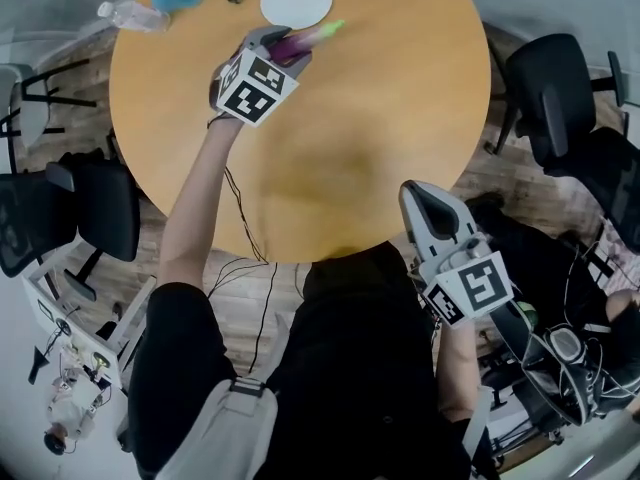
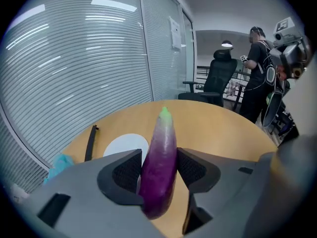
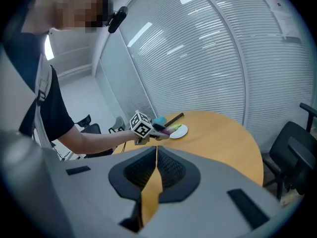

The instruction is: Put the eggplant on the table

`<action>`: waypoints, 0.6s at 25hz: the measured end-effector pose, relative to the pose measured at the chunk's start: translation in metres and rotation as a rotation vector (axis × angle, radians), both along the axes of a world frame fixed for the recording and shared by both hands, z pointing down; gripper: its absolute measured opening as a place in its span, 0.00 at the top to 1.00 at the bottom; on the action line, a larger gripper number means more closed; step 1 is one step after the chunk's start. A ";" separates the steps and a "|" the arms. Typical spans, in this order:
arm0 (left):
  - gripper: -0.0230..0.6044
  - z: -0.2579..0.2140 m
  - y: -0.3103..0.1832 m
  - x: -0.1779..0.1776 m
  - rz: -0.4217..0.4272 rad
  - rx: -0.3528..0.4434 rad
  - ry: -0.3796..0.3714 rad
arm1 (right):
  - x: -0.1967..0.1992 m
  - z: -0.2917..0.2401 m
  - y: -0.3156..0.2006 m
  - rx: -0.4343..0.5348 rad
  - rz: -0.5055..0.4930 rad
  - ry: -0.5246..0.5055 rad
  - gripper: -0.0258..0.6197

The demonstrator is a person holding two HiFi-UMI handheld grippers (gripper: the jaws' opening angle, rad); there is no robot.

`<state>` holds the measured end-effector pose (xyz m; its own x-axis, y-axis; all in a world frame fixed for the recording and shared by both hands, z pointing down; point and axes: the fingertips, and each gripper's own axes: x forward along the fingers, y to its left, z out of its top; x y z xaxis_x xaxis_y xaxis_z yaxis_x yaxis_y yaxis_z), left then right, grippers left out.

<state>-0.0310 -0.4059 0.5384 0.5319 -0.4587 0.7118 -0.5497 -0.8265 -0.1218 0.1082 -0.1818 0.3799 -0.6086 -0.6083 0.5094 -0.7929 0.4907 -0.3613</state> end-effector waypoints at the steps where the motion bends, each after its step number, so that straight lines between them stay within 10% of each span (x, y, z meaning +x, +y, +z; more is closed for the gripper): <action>1: 0.59 0.004 -0.004 0.000 -0.002 -0.002 -0.004 | -0.006 0.001 -0.005 0.003 -0.017 0.001 0.93; 15: 0.59 0.036 -0.043 -0.014 -0.055 0.021 -0.071 | -0.041 0.011 -0.026 -0.006 -0.094 -0.010 0.93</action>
<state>-0.0453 -0.4489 0.5748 0.4541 -0.5008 0.7369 -0.5837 -0.7921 -0.1786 0.0672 -0.2081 0.3908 -0.6676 -0.5454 0.5068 -0.7401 0.5603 -0.3718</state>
